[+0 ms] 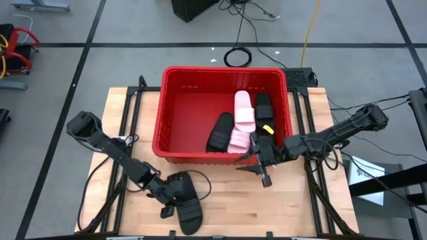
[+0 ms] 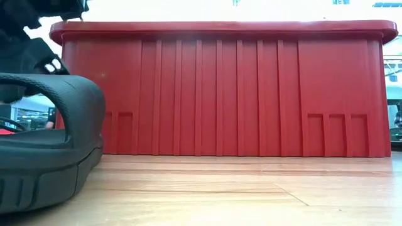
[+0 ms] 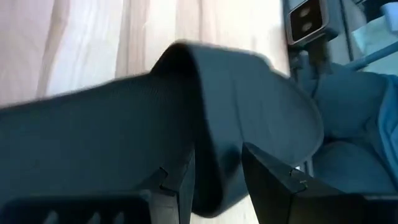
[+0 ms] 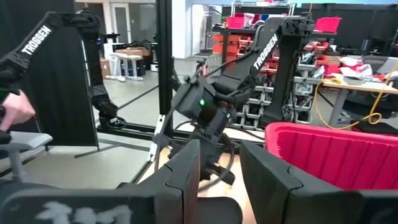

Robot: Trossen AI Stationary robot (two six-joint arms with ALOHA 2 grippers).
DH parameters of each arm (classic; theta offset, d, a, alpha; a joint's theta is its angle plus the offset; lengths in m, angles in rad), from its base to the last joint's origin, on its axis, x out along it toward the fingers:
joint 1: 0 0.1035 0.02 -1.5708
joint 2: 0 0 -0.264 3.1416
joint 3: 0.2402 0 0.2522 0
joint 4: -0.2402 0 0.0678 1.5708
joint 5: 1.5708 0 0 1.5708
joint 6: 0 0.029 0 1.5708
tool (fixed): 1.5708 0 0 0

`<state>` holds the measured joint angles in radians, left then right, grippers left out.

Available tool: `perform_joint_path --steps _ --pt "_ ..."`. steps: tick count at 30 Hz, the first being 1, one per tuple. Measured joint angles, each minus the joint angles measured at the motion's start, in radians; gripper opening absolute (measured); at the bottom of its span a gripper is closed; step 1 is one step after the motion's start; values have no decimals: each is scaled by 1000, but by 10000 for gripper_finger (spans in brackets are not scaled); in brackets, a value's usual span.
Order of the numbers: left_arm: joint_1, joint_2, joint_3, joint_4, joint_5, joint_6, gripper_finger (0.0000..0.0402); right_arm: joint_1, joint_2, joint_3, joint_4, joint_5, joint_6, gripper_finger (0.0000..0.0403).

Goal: Pick and place slides into bin
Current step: Put the black slide into the red bin

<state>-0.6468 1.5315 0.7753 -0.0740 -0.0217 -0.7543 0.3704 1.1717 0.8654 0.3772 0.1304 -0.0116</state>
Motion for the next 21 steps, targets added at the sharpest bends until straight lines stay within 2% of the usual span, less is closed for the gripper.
perform_joint_path --steps 4,8,11,14,21 --pt "0 44 0 39 16 -31 127 18 0 0 0 4 0 105" --pt "0 95 0 154 70 -34 127 30 0 0 0 9 1 105" --pt "0 134 0 231 97 -38 127 42 0 0 0 63 1 105" --pt "1 159 0 259 116 -44 127 52 0 0 0 109 1 105" --pt "1 167 0 286 117 -22 125 52 0 0 1 107 0 105"
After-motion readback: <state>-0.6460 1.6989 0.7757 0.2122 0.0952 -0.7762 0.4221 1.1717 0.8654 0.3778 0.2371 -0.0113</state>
